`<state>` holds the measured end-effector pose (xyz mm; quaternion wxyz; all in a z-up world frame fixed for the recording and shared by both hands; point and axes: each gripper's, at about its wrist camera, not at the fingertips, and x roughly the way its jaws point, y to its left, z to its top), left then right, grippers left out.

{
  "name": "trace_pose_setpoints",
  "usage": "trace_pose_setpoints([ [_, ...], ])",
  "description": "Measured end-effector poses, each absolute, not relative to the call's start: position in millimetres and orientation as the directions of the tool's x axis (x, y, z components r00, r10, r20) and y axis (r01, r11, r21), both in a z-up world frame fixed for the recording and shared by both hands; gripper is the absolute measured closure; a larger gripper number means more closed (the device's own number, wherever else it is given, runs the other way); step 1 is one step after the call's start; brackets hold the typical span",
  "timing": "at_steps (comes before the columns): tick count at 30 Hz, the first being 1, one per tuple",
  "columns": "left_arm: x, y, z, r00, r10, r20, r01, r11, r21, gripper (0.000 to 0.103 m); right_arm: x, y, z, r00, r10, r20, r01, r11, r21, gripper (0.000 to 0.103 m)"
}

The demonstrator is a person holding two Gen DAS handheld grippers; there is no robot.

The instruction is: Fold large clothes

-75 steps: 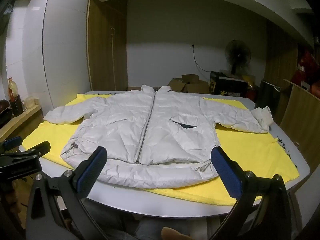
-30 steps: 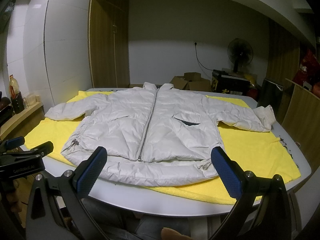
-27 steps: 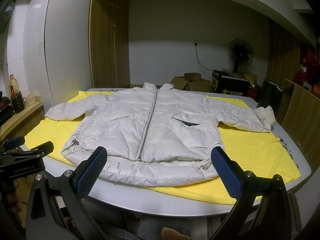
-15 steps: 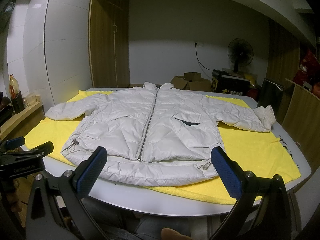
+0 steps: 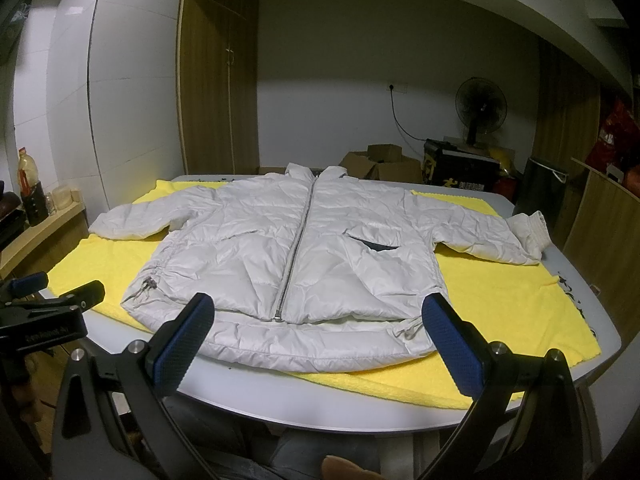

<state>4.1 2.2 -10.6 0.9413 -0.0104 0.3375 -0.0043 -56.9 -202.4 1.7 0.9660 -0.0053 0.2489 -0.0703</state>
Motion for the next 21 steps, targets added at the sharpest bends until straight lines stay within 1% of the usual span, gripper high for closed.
trace_pose_setpoints([
  [11,5,3,-12,0.766,-0.032,-0.642,0.005,0.999,-0.043,0.0,-56,-201,0,0.864,-0.136,-0.485,0.131,0.99,-0.046,0.0],
  [15,5,4,-12,0.764,-0.023,-0.644,0.004,1.0,-0.031,0.0,-57,-200,-2,0.864,-0.131,-0.486,0.124,0.991,-0.047,0.0],
  [16,5,4,-13,0.768,-0.04,-0.639,0.005,0.998,-0.057,0.0,-56,-201,-3,0.863,-0.13,-0.489,0.123,0.991,-0.046,0.0],
  [18,8,5,-16,0.759,-0.042,-0.65,0.006,0.998,-0.057,0.0,-53,-202,-6,0.86,-0.128,-0.495,0.124,0.991,-0.04,0.0],
  [21,22,5,-30,0.709,-0.043,-0.704,0.016,0.999,-0.045,0.0,-49,-204,-12,0.855,-0.137,-0.5,0.136,0.99,-0.038,0.0],
])
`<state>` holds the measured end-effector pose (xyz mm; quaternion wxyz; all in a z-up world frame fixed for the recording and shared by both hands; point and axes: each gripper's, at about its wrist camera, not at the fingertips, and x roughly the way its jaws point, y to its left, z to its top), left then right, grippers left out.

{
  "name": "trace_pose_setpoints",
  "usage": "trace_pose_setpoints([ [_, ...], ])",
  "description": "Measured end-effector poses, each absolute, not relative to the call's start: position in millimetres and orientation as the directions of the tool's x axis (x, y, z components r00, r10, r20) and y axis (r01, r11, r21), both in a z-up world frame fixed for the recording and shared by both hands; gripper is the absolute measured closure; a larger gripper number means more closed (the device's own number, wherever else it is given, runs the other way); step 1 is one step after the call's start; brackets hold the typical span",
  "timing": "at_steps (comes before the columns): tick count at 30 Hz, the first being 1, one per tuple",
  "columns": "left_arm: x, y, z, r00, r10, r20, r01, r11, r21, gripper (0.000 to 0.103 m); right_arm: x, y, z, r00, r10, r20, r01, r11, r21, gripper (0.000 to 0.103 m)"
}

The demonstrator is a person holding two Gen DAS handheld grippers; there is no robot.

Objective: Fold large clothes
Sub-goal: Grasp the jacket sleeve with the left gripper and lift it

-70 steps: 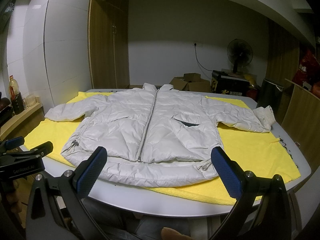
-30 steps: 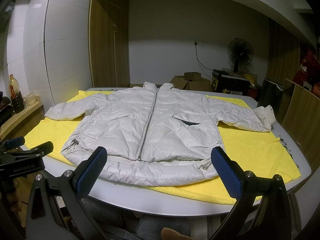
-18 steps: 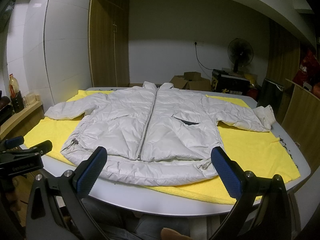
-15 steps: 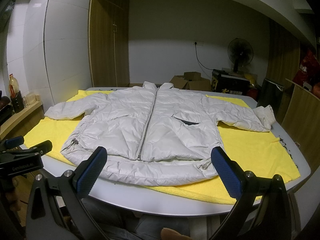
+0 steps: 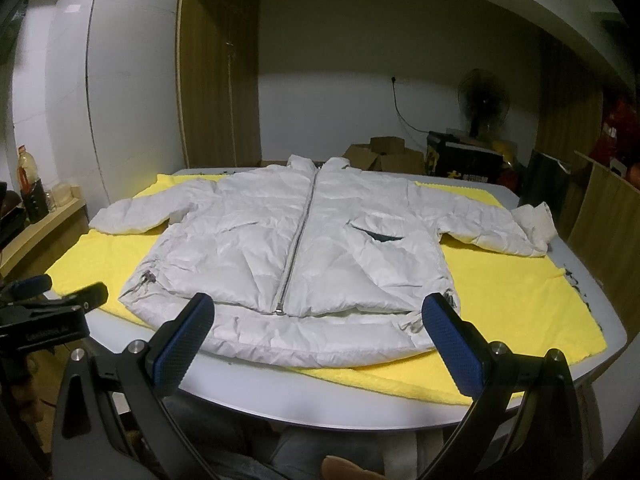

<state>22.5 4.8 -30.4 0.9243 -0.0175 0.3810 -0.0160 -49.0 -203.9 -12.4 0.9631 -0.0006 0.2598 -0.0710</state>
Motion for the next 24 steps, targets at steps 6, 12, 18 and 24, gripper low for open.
trace_pose_setpoints([
  [6,87,59,-50,0.577,-0.252,-0.777,0.05,0.96,-0.275,0.0,-44,-204,-25,0.894,-0.159,-0.419,0.158,0.987,-0.037,0.0],
  [12,208,153,-94,0.497,-0.689,-0.527,-0.06,0.579,-0.813,0.0,-17,-200,-45,0.899,-0.098,-0.427,0.095,0.995,-0.03,0.0],
  [18,285,196,-132,0.625,-0.622,-0.471,-0.199,0.457,-0.867,0.0,4,-210,-62,0.874,-0.12,-0.47,0.105,0.993,-0.058,0.0],
  [24,331,187,-151,0.623,-0.653,-0.431,-0.248,0.358,-0.9,0.0,25,-236,-68,0.838,-0.159,-0.523,0.173,0.985,-0.022,0.0],
])
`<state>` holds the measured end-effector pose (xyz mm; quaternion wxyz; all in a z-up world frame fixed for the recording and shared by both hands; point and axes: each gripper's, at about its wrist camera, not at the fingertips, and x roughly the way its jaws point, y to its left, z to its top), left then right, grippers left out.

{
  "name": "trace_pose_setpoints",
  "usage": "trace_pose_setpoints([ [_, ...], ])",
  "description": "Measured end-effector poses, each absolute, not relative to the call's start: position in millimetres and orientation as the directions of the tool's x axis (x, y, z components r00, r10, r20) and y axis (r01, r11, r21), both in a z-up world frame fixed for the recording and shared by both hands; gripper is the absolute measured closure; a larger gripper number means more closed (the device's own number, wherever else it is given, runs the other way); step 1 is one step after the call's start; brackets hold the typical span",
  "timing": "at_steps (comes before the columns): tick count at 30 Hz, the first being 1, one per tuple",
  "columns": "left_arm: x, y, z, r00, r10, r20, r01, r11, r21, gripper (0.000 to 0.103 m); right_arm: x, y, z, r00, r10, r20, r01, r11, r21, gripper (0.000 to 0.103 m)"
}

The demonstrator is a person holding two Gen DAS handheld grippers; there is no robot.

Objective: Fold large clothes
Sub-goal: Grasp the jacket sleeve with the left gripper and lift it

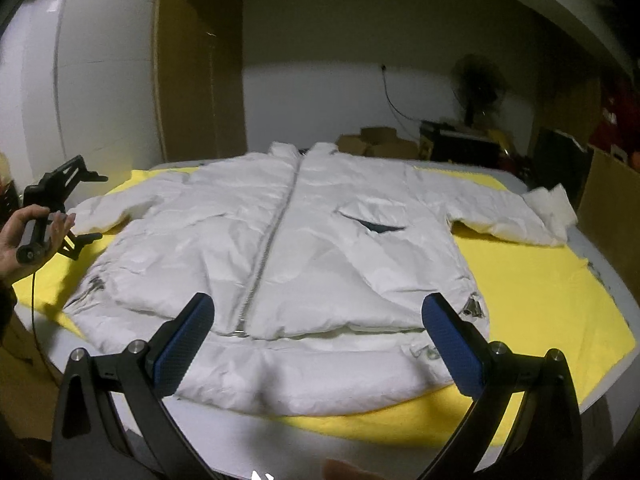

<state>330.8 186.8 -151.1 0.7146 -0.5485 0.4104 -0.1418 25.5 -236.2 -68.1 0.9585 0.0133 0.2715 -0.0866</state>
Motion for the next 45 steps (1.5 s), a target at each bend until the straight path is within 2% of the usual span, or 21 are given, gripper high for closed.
trace_pose_setpoints([
  [6,355,208,-171,0.677,-0.569,-0.466,-0.311,0.353,-0.882,0.0,29,-237,-72,0.833,-0.14,-0.536,0.156,0.988,-0.016,0.0],
  [11,360,246,-168,0.742,-0.509,-0.435,-0.295,0.335,-0.895,0.0,29,-239,-73,0.831,-0.152,-0.535,0.159,0.987,-0.033,0.0],
  [16,375,270,-175,0.722,-0.545,-0.425,-0.283,0.328,-0.901,0.0,38,-244,-78,0.817,-0.14,-0.56,0.164,0.986,-0.008,0.0],
  [21,402,278,-167,0.716,-0.556,-0.423,-0.214,0.402,-0.89,0.002,42,-237,-79,0.814,-0.128,-0.567,0.142,0.99,-0.019,0.0],
  [25,405,284,-170,0.71,-0.556,-0.432,-0.245,0.38,-0.892,0.002,42,-234,-77,0.812,-0.152,-0.564,0.151,0.987,-0.049,0.0],
  [27,409,290,-170,0.718,-0.531,-0.45,-0.274,0.379,-0.884,0.002,41,-235,-76,0.809,-0.164,-0.564,0.162,0.985,-0.054,0.0],
  [30,401,304,-162,0.759,-0.419,-0.498,-0.305,0.447,-0.841,0.001,42,-234,-74,0.806,-0.174,-0.566,0.171,0.983,-0.059,0.0],
  [34,408,308,-170,0.758,-0.433,-0.488,-0.298,0.435,-0.849,0.002,45,-225,-72,0.806,-0.171,-0.567,0.159,0.985,-0.072,0.0],
  [35,406,309,-169,0.762,-0.428,-0.485,-0.293,0.441,-0.849,0.005,46,-222,-71,0.807,-0.17,-0.565,0.152,0.985,-0.079,0.0],
  [37,407,310,-174,0.754,-0.463,-0.466,-0.273,0.424,-0.863,0.019,47,-215,-70,0.809,-0.172,-0.563,0.144,0.985,-0.094,0.0],
  [39,402,309,-185,0.74,-0.476,-0.474,-0.3,0.397,-0.867,0.066,49,-209,-69,0.808,-0.177,-0.561,0.14,0.984,-0.109,0.0],
  [40,404,309,-193,0.725,-0.479,-0.495,-0.326,0.394,-0.859,0.078,50,-206,-68,0.807,-0.179,-0.563,0.138,0.984,-0.115,0.0],
  [41,404,311,-202,0.706,-0.491,-0.509,-0.347,0.386,-0.854,0.095,51,-205,-68,0.806,-0.178,-0.565,0.137,0.984,-0.116,0.0],
  [43,407,312,-216,0.692,-0.517,-0.504,-0.355,0.364,-0.861,0.098,53,-202,-68,0.804,-0.179,-0.568,0.136,0.984,-0.117,0.0],
  [45,408,311,-210,0.691,-0.498,-0.523,-0.331,0.425,-0.842,0.099,54,-199,-67,0.805,-0.184,-0.564,0.137,0.983,-0.124,0.0],
])
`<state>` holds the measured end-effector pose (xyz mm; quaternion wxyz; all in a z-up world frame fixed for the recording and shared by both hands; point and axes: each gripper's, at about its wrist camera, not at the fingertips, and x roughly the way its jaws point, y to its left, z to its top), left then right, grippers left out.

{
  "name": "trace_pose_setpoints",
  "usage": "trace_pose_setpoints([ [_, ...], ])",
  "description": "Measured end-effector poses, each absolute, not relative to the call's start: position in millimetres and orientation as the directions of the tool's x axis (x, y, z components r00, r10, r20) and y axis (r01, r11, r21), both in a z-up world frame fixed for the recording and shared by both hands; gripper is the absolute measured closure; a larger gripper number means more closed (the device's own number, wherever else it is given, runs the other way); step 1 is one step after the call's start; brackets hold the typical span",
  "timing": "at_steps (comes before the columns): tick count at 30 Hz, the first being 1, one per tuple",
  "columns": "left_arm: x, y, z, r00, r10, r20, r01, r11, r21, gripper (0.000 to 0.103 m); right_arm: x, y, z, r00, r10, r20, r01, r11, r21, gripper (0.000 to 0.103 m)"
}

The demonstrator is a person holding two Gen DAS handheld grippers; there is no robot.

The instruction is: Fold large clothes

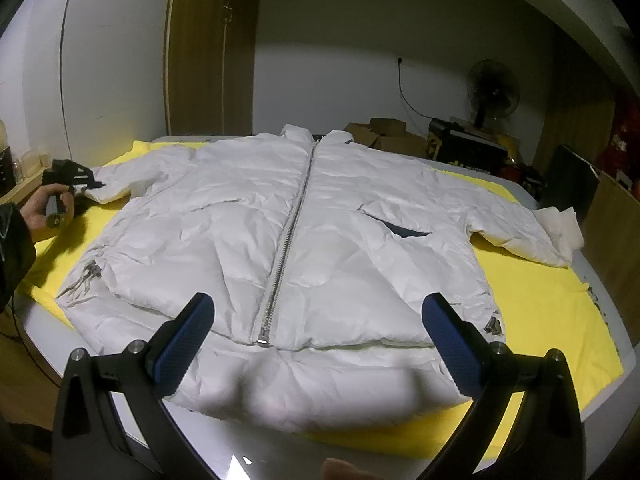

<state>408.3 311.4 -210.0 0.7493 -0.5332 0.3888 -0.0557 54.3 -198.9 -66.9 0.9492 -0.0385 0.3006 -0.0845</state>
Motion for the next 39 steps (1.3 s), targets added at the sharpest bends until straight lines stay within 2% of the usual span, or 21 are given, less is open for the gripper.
trace_pose_setpoints([
  [3,408,307,-189,0.714,-0.446,-0.54,-0.286,0.518,-0.806,0.099,60,-196,-70,0.792,-0.19,-0.58,0.138,0.981,-0.133,0.0],
  [6,408,303,-161,0.752,-0.391,-0.53,-0.224,0.606,-0.764,0.099,76,-206,-80,0.733,-0.161,-0.661,0.144,0.986,-0.08,0.0],
  [9,409,289,-129,0.778,-0.324,-0.538,-0.151,0.735,-0.661,0.099,104,-212,-83,0.683,-0.107,-0.722,0.118,0.992,-0.036,0.0],
  [12,413,273,-103,0.783,-0.27,-0.56,-0.104,0.831,-0.547,0.099,158,-196,-65,0.706,-0.077,-0.704,0.027,0.996,-0.082,0.0],
  [15,417,267,-91,0.783,-0.247,-0.571,-0.096,0.859,-0.503,0.099,236,-171,-56,0.654,-0.02,-0.757,-0.033,0.998,-0.055,0.0],
  [21,416,253,-75,0.789,-0.213,-0.577,-0.088,0.89,-0.448,0.099,409,-78,-80,0.629,-0.177,-0.757,-0.026,0.968,-0.248,0.0],
  [24,413,244,-67,0.789,-0.191,-0.584,-0.087,0.906,-0.414,0.099,454,-38,-105,0.607,-0.217,-0.765,-0.04,0.953,-0.301,0.0],
  [26,415,240,-67,0.777,-0.19,-0.601,-0.078,0.917,-0.392,0.098,474,-9,-134,0.549,-0.248,-0.798,-0.123,0.921,-0.371,0.0],
  [29,412,229,-62,0.776,-0.131,-0.617,-0.099,0.941,-0.324,0.098,471,2,-150,0.571,-0.289,-0.768,-0.175,0.872,-0.458,0.0],
  [35,415,186,-27,0.814,-0.001,-0.58,-0.126,0.976,-0.179,0.098,396,-125,-83,0.64,-0.214,-0.738,0.068,0.973,-0.222,0.0],
  [39,424,101,-3,0.839,0.066,-0.539,-0.082,0.997,-0.005,0.098,320,-226,-61,0.662,-0.181,-0.728,0.176,0.981,-0.084,0.0],
])
